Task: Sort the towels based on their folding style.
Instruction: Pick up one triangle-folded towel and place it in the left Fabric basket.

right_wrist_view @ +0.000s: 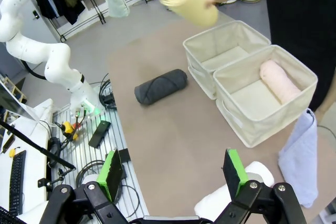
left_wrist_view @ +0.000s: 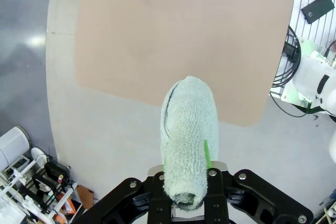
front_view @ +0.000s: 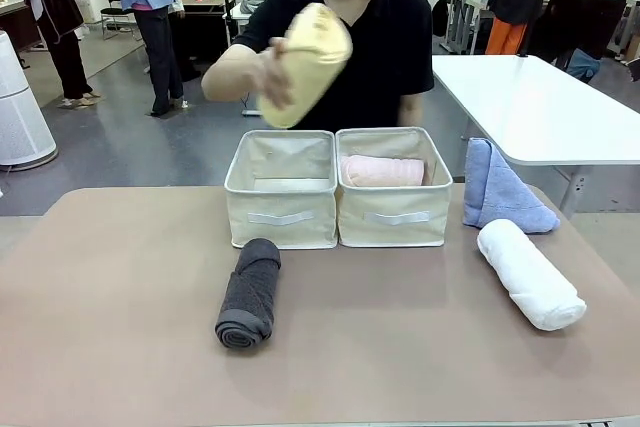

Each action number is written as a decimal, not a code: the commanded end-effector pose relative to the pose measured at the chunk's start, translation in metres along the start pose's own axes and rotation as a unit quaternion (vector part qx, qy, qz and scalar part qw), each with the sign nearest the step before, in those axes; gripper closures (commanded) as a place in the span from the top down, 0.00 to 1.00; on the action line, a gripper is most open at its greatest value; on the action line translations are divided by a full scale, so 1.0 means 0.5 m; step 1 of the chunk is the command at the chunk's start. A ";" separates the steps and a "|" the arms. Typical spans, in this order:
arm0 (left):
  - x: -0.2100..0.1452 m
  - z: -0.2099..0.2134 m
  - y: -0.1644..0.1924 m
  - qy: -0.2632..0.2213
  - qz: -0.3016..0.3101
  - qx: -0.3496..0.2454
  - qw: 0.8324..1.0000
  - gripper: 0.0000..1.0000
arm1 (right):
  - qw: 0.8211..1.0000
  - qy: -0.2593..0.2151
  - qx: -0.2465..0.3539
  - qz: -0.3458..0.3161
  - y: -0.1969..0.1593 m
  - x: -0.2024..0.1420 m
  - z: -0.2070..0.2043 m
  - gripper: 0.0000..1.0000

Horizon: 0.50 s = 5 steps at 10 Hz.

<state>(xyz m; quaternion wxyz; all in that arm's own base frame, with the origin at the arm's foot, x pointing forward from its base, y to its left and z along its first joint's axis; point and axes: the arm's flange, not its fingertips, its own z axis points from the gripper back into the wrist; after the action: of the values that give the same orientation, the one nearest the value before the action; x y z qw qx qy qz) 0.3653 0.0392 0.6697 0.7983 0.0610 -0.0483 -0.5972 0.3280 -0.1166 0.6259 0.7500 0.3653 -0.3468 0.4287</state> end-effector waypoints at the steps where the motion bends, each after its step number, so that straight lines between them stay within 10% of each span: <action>1: 0.084 0.010 0.017 -0.014 -0.038 0.021 0.999 0.19 | 1.000 -0.005 0.005 0.004 0.003 -0.001 -0.001 1.00; 5: 0.418 0.065 0.118 -0.029 -0.117 0.012 0.993 0.19 | 1.000 -0.005 0.005 0.004 0.003 -0.001 -0.001 1.00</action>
<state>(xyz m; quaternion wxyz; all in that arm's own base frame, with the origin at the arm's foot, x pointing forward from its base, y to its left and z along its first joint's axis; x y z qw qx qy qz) 0.4446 -0.1238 0.6898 0.7228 0.0640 -0.0876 -0.6825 0.3280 -0.1160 0.6265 0.7499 0.3648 -0.3466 0.4295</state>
